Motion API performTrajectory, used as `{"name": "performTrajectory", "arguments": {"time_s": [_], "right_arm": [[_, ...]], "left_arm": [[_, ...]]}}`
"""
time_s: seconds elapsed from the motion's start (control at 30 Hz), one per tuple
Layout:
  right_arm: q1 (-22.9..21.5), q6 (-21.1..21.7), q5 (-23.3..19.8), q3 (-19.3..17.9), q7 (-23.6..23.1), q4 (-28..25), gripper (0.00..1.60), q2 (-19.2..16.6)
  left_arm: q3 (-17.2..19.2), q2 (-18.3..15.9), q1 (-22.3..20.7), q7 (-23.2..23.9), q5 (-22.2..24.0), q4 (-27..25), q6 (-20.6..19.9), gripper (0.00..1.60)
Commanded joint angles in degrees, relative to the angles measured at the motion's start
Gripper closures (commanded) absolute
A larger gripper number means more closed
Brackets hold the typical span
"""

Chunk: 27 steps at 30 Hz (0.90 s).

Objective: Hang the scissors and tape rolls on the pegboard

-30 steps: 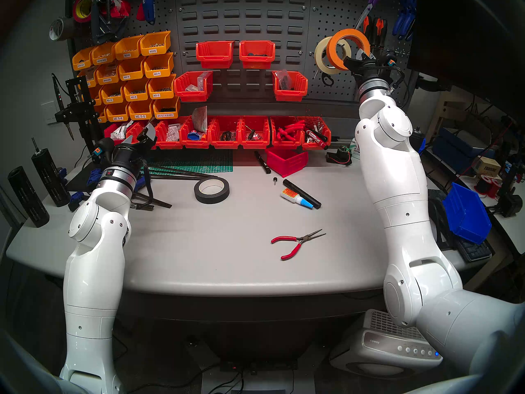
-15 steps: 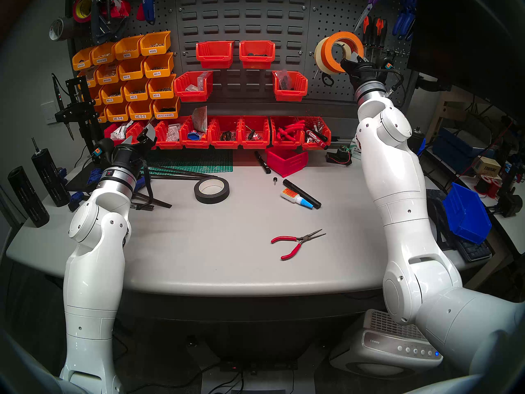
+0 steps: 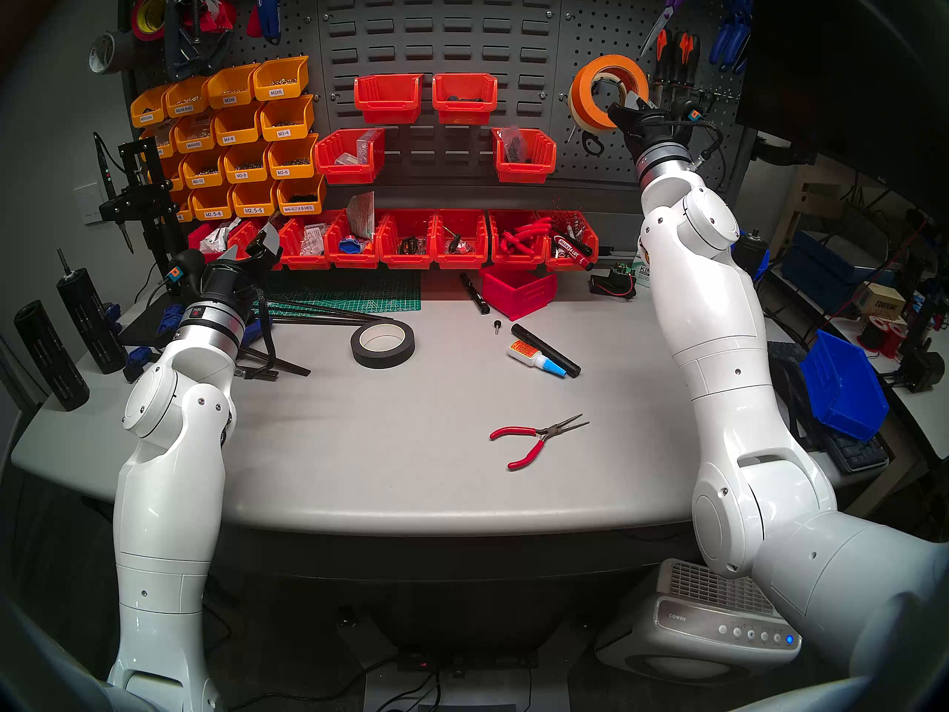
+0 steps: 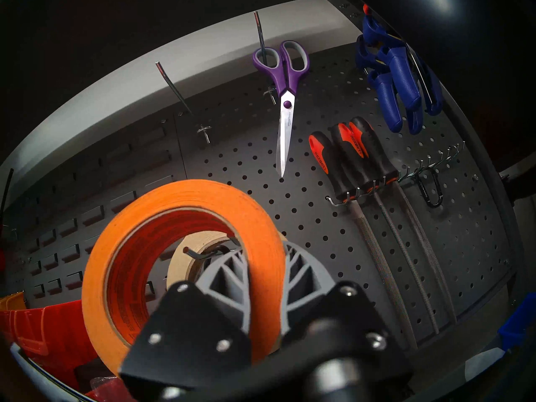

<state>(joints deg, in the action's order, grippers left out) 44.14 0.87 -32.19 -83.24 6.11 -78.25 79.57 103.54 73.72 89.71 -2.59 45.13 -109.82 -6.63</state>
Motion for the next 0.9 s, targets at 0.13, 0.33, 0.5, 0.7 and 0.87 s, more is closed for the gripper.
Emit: {"name": "performTrajectory", "arguments": {"time_s": [0.13, 0.33, 0.5, 0.7, 0.87], "right_arm": [[-5.12, -0.81, 1.08, 0.27, 0.23, -0.27, 1.6, 0.4], [-4.33, -0.93, 1.41, 0.03, 0.29, -0.7, 1.6, 0.13], [-3.47, -0.93, 1.86, -0.28, 0.59, -0.81, 1.6, -0.19], [-3.23, -0.91, 2.42, -0.51, 0.99, -0.5, 1.6, -0.17], [-3.37, -0.77, 2.5, -0.32, 0.78, 0.09, 1.6, -0.07]], "left_arm": [[0.73, -0.06, -1.1, -0.07, 0.0, -2.0, 0.85, 0.0], [0.82, -0.18, -1.1, 0.06, 0.06, -1.88, 0.75, 0.0], [0.49, -0.23, -1.33, 0.21, 0.04, -1.64, 0.64, 0.0], [0.14, -0.46, -1.7, 0.33, -0.1, -1.45, 0.51, 0.0], [-0.07, -0.58, -2.16, 0.34, -0.2, -1.26, 0.5, 0.0]]}}
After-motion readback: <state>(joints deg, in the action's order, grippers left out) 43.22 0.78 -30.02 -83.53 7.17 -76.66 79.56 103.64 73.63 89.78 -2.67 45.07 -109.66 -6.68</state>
